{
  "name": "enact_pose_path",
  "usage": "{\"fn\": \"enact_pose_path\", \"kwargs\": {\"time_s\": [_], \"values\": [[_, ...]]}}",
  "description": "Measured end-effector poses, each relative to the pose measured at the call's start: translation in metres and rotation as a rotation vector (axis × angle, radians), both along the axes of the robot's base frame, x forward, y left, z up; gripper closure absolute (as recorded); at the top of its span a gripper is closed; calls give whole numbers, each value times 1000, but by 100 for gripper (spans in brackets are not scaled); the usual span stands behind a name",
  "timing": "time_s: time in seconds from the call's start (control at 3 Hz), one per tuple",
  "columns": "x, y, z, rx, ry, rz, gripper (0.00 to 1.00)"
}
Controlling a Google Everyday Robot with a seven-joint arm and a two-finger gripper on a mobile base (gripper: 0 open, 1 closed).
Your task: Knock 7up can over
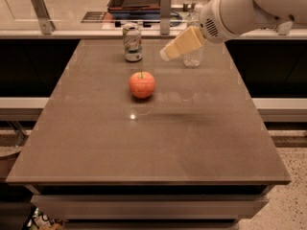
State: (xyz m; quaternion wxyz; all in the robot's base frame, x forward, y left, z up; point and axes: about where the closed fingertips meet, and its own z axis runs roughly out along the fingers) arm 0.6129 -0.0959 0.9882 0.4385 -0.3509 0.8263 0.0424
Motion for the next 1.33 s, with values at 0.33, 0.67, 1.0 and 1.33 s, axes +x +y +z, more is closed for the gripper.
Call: {"fn": "enact_pose_path", "kwargs": {"time_s": [0.33,0.67,1.0,1.33], "values": [[0,0,0,0,0,0,0],[13,17,-8,24,-15,37,0],[30,40,-15,64,-48,89,0],[47,61,-21,114,-72,125,0]]}}
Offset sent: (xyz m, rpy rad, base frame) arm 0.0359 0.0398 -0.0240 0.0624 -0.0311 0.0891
